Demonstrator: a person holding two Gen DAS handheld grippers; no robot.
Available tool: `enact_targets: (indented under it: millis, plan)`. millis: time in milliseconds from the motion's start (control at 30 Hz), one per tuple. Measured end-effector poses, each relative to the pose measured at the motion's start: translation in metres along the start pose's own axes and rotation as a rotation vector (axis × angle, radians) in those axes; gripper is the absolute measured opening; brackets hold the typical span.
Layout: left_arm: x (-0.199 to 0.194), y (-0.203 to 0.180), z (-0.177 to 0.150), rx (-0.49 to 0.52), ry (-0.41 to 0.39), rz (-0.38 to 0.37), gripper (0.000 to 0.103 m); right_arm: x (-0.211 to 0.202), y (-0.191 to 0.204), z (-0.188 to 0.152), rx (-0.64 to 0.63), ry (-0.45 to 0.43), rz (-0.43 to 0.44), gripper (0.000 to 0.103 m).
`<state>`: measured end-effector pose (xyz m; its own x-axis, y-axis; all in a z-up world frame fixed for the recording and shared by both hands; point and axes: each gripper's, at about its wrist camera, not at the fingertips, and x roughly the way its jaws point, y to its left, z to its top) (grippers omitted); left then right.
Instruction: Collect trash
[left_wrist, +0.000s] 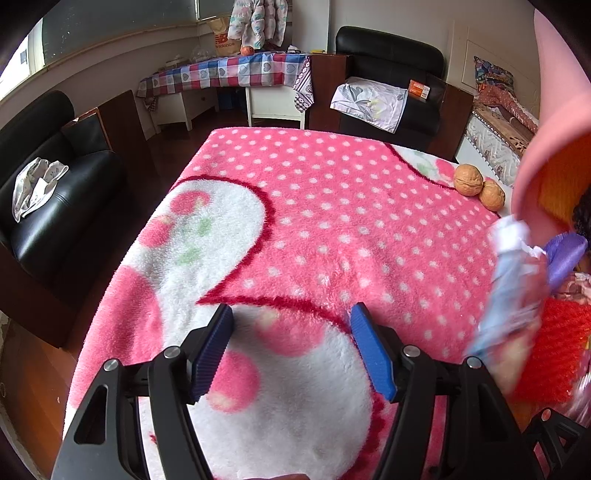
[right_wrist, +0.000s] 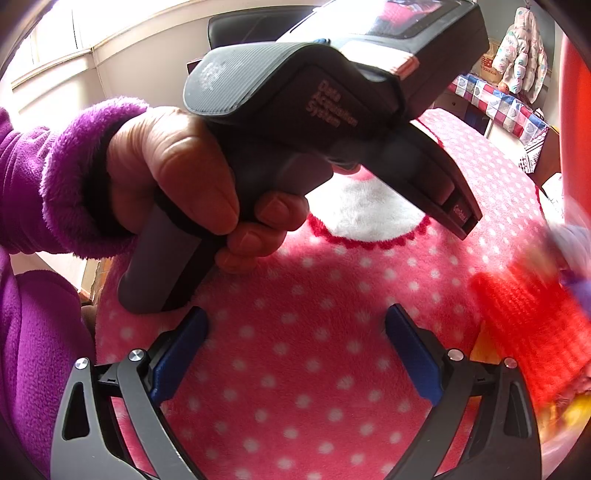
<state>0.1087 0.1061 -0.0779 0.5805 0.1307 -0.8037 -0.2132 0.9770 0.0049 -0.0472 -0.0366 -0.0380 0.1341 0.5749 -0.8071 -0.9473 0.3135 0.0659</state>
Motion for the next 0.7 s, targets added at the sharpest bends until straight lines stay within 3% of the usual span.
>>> enact_targets:
  millis: [700]
  plan:
    - [0.001, -0.0006, 0.0005, 0.004, 0.002, -0.005, 0.068, -0.0009, 0.0013, 0.0, 0.0, 0.0, 0.0, 0.097]
